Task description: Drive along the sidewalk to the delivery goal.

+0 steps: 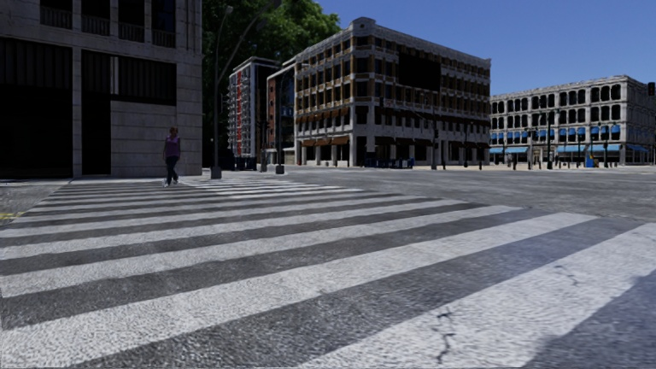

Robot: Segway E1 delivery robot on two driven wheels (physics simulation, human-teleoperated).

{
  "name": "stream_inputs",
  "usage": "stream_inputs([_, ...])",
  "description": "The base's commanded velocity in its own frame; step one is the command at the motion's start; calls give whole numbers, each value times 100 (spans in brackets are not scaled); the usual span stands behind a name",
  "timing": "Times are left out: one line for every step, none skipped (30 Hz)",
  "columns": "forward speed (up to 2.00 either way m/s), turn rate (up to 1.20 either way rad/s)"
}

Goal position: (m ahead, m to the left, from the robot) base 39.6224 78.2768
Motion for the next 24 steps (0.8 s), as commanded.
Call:
stream_inputs([138,48])
stream_inputs([138,48])
stream_inputs([139,48])
stream_inputs([139,48])
stream_inputs([139,48])
stream_inputs([140,48])
stream_inputs([140,48])
stream_inputs([140,48])
stream_inputs([140,48])
stream_inputs([140,48])
stream_inputs([140,48])
stream_inputs([140,48])
stream_inputs([141,45])
stream_inputs([143,28])
stream_inputs([144,18])
stream_inputs([144,18])
stream_inputs([145,16])
stream_inputs([146,16])
stream_inputs([147,16])
stream_inputs([147,16])
stream_inputs([148,9])
stream_inputs([149,25])
stream_inputs([149,40])
stream_inputs([149,40])
